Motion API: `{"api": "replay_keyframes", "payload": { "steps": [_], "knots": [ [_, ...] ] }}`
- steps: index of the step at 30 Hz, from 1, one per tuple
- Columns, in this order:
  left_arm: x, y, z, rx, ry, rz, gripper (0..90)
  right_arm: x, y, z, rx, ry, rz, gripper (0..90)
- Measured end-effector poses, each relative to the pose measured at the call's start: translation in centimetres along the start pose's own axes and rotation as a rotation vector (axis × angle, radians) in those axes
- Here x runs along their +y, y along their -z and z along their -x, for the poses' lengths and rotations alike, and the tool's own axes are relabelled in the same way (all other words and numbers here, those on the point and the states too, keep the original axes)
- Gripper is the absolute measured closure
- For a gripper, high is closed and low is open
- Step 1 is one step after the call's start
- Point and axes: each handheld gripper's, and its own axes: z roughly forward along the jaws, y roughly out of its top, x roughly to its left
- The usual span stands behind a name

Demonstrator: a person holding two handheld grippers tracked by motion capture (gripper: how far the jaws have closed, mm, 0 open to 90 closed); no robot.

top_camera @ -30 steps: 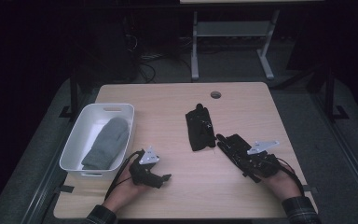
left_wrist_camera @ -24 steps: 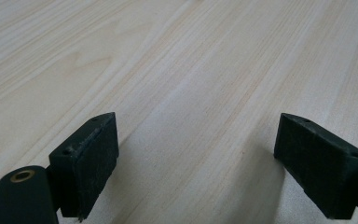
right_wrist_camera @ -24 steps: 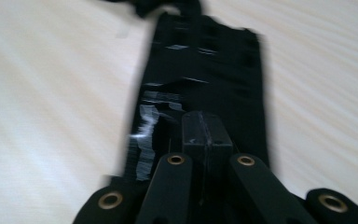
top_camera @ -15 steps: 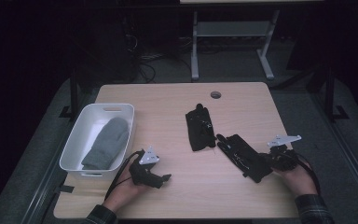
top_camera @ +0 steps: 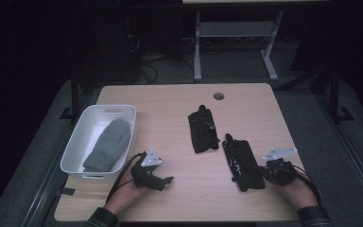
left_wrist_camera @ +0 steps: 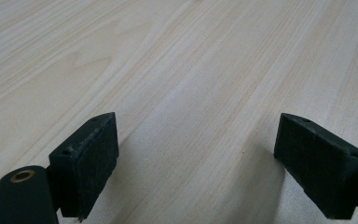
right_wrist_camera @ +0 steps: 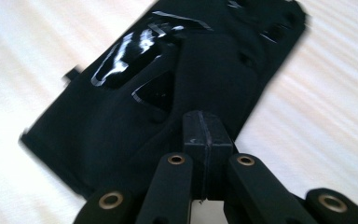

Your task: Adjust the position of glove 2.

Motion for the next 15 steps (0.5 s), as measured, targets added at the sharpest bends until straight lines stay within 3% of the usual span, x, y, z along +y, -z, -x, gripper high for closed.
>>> {"api": "replay_keyframes", "payload": {
  "steps": [6,10,15],
  "knots": [
    [0.0,0.0,0.0,0.001,-0.005,-0.005,12.7,0.2,0.3,-1.7,0.009,0.068,0.006,90.0],
    [0.0,0.0,0.0,0.000,-0.005,-0.005,12.7,1.2,0.5,-1.6,0.004,0.063,0.058,90.0],
    [0.0,0.0,0.0,-0.002,-0.007,-0.008,12.4,3.3,-1.2,-0.5,0.022,0.047,0.089,90.0]
  ]
}}
